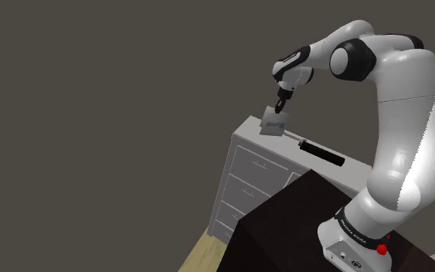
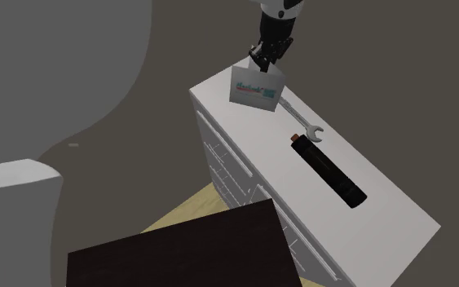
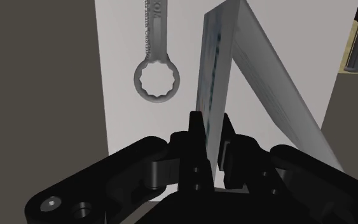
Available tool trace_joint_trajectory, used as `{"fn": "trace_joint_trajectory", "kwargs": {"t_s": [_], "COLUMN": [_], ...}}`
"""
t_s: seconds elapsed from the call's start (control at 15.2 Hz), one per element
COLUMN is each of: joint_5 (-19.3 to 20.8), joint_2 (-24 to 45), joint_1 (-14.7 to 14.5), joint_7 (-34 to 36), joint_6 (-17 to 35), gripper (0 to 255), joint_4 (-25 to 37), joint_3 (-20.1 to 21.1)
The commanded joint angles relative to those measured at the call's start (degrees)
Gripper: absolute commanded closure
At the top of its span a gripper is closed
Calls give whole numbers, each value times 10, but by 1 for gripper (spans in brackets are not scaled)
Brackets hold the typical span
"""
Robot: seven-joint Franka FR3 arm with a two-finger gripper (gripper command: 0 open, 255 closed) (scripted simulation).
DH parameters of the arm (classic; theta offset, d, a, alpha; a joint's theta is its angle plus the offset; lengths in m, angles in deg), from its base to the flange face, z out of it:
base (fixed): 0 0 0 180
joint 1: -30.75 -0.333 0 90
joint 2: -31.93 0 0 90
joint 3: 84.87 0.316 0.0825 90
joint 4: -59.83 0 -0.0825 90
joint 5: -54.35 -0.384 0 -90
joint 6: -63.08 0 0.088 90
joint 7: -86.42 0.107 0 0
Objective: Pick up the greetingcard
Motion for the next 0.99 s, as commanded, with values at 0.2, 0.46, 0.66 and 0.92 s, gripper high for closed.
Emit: {"fn": "trace_joint_trajectory", "kwargs": {"t_s": [0.2,0.46,0.66,0.92], "joint_5": [9,16,22,25], "joint_2": [-21,-36,-47,-54], "joint_1": [-4,-7,-8,-9], "joint_7": [6,11,14,17], "joint_6": [-25,-47,-65,-77], "gripper": [255,255,255,255], "joint_4": [6,14,21,27], "joint_3": [-6,-11,-14,-16]}}
